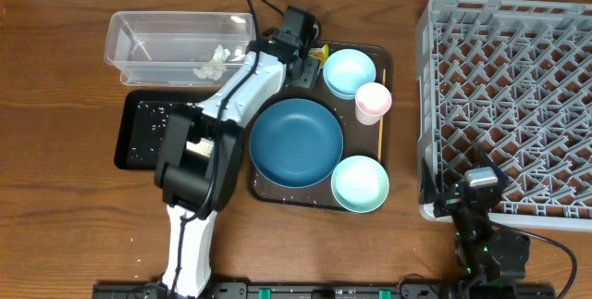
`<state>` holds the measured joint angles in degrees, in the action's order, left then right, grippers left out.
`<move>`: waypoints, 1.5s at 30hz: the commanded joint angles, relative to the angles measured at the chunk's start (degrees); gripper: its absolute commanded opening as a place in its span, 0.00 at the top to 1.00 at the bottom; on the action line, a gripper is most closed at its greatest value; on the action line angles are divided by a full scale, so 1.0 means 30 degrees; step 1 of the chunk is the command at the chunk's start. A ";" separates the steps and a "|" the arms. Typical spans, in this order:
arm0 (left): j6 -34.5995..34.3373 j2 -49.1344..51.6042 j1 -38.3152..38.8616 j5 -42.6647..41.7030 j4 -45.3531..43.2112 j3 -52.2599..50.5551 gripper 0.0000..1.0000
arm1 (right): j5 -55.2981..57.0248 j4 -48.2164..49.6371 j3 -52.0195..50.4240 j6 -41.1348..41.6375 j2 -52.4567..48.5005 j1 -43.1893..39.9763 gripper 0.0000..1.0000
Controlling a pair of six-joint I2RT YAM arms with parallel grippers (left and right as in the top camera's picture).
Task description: Sort waste into correct bins and load items into the dishwasher rack
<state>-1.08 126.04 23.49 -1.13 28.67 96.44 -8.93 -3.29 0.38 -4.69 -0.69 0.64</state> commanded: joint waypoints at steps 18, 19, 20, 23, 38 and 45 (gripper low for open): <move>0.0197 0.1071 0.0036 0.0036 -0.0240 -0.0233 0.46 | 0.0109 -0.0087 -0.0022 -0.0182 0.0102 0.0168 0.01; 0.0197 0.1078 0.0036 0.0044 -0.0240 -0.0335 0.46 | 0.0109 -0.0087 -0.0022 -0.0175 0.0102 0.0168 0.01; 0.0197 0.1086 0.0036 0.0036 -0.0248 -0.0452 0.46 | 0.0109 -0.0087 -0.0022 -0.0175 0.0102 0.0168 0.01; 0.0197 0.1086 0.0036 0.0036 -0.0233 -0.0685 0.45 | 0.0109 -0.0087 -0.0022 -0.0175 0.0102 0.0168 0.01; -0.0248 0.0211 0.0044 0.0036 0.0124 -0.0714 0.94 | 0.0109 -0.0087 -0.0022 -0.0182 0.0102 0.0168 0.01; -0.0401 -0.1734 0.0044 0.0044 0.0991 -0.0714 0.94 | 0.0109 -0.0087 -0.0022 -0.0182 0.0102 0.0168 0.01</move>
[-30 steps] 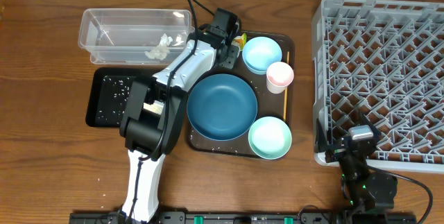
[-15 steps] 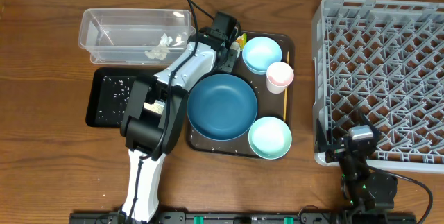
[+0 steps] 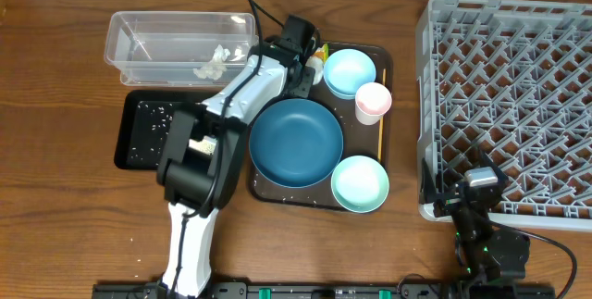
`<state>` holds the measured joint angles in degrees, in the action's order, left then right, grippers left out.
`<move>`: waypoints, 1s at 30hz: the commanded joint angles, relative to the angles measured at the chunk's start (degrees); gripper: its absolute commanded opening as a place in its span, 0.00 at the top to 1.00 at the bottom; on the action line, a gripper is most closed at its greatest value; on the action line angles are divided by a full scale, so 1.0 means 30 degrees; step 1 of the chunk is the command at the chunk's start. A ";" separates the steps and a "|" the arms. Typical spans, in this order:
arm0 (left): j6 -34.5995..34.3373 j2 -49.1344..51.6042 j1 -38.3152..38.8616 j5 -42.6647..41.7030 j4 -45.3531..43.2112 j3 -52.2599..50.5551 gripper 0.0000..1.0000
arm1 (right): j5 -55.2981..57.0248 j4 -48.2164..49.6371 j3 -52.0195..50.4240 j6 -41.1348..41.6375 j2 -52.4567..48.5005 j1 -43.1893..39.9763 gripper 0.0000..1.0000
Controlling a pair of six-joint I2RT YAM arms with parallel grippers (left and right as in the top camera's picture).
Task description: Sort waste into correct bins and load items into the dishwasher rack
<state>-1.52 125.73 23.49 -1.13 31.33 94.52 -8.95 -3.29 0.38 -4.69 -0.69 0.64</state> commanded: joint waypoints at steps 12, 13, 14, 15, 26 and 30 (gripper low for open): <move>-0.0896 -0.3519 0.0036 0.0117 0.0087 -0.0066 0.94 | 0.0117 -0.0080 -0.0022 -0.0182 0.0102 0.0168 0.01; -0.1027 -0.3803 -0.0015 0.0262 -0.0051 -0.0058 0.94 | 0.0117 -0.0087 -0.0022 -0.0182 0.0102 0.0168 0.01; -0.1035 -0.4022 -0.0044 0.0306 -0.0153 -0.0058 0.94 | 0.0117 -0.0087 -0.0022 -0.0182 0.0102 0.0168 0.01; -0.1078 -0.4313 -0.0102 0.0430 -0.0277 -0.0058 0.94 | 0.0117 -0.0087 -0.0022 -0.0182 0.0102 0.0168 0.01; -0.3723 -0.7125 -0.2324 0.4903 -0.0597 -0.0058 0.94 | 0.0117 -0.0087 -0.0022 -0.0175 0.0102 0.0168 0.01; -0.5399 -0.6819 -0.3570 0.4896 -0.0036 -0.0080 0.93 | 0.0117 -0.0087 -0.0022 -0.0182 0.0102 0.0168 0.01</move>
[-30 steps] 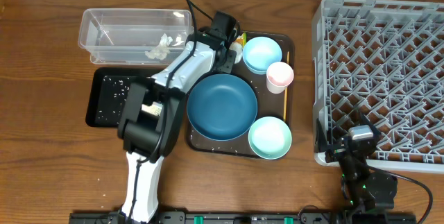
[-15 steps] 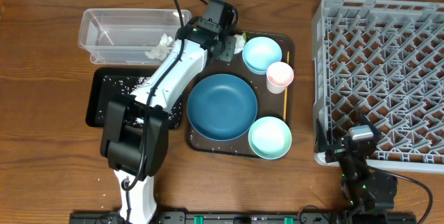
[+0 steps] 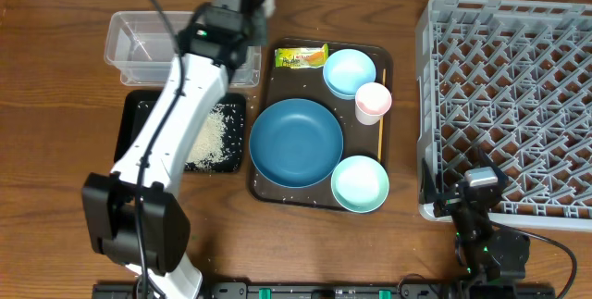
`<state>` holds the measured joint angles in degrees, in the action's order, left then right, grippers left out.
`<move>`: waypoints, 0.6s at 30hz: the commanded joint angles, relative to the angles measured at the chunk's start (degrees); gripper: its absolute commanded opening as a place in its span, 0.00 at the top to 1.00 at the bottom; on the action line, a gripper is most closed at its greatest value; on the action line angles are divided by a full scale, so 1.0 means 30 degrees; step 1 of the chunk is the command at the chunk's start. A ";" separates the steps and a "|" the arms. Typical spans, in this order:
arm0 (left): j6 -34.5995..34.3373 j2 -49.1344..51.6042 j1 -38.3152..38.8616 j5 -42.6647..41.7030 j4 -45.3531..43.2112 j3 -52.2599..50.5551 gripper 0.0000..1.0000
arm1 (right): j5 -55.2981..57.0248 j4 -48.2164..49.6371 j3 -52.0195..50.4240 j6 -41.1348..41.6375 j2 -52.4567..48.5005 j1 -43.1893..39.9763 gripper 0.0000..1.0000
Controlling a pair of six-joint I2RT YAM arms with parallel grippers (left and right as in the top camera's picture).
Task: Sort waste into correct bins and load items into the dishwasher rack
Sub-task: 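Drop the tissue into the clear plastic bin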
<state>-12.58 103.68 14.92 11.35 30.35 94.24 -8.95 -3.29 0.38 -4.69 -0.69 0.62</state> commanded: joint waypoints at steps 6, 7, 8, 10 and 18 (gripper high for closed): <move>-0.2827 0.1457 -0.2084 0.0729 0.0357 0.0000 0.73 | 0.0117 -0.0087 -0.0022 -0.0182 0.0102 0.0175 0.01; -0.3089 0.1596 -0.2237 0.0729 0.0554 0.0000 0.73 | 0.0117 -0.0087 -0.0022 -0.0182 0.0102 0.0175 0.01; -0.3220 0.1698 -0.2331 0.0729 0.0678 0.0000 0.73 | 0.0117 -0.0087 -0.0022 -0.0175 0.0102 0.0175 0.01; -0.3577 0.1829 -0.2419 0.0729 0.0969 0.0000 0.67 | 0.0117 -0.0087 -0.0022 -0.0175 0.0102 0.0175 0.01; -0.3534 0.1851 -0.2375 -0.1654 0.1319 0.0000 0.48 | 0.0117 -0.0087 -0.0022 -0.0175 0.0102 0.0175 0.01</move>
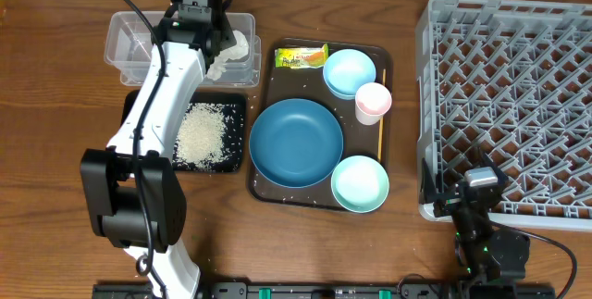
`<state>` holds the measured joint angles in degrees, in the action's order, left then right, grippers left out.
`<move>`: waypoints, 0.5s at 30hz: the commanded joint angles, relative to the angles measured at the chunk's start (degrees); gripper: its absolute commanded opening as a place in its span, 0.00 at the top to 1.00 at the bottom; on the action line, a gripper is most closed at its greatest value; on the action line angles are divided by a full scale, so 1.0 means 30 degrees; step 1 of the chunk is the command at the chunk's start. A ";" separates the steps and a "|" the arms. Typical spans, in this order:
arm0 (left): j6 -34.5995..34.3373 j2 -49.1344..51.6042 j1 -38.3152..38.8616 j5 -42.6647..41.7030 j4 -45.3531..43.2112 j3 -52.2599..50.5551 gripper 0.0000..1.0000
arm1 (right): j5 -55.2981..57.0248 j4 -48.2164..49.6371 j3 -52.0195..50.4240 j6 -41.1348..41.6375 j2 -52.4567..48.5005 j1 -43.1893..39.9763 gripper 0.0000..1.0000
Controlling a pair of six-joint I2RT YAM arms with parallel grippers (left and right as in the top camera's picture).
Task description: Sort waste into correct bins and load items into the dishwasher rack
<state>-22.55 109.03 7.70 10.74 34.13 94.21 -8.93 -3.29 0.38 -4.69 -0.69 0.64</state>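
Observation:
My left gripper [225,47] hangs over the right end of the clear plastic bin [129,35], shut on a crumpled white tissue [240,46] that sticks out to its right. On the brown tray [273,183] lie a yellow-green packet [301,56], a dark blue plate [296,142], a light blue bowl [349,70], a pink cup [374,100], a mint bowl [361,183] and a thin stick [381,137]. The grey dishwasher rack [509,105] fills the right side. My right gripper [479,188] rests by the rack's front left corner, its fingers hidden under the wrist.
A black tray [139,105] holding a heap of rice [199,135] sits in front of the clear bin, partly under my left arm. The arm's base stands at the front left.
My left gripper has moved left and toward the front, from over the bin's back right corner to over its right end. The tissue is still in it.
My left gripper was down at the brown tray's back left corner, by the packet, at both early moments. Then it was above the bin's back right corner with a white tissue. Now it holds the tissue over the bin. The right arm stayed still.

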 commanded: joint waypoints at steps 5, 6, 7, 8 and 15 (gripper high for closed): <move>0.3665 0.0066 0.0590 -0.8721 -0.0313 0.0007 0.46 | 0.0109 -0.0087 -0.0022 -0.0182 0.0102 0.0168 0.01; 0.4707 0.0073 0.0962 -0.9683 -0.0364 0.0007 0.44 | 0.0109 -0.0087 -0.0022 -0.0182 0.0102 0.0168 0.01; 0.5435 0.0073 0.1362 -0.9916 -0.0393 0.0007 0.43 | 0.0109 -0.0087 -0.0022 -0.0182 0.0102 0.0168 0.01; 0.6193 0.0073 0.1894 -0.9704 -0.0415 0.0007 0.42 | 0.0109 -0.0087 -0.0022 -0.0182 0.0102 0.0168 0.01; 0.7657 0.0597 0.5195 -0.4466 -0.1588 0.0007 0.36 | 0.0109 -0.0087 -0.0022 -0.0175 0.0102 0.0168 0.01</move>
<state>-3.55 109.25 21.28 -9.04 30.22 94.21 -8.95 -3.29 0.38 -4.69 -0.69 0.62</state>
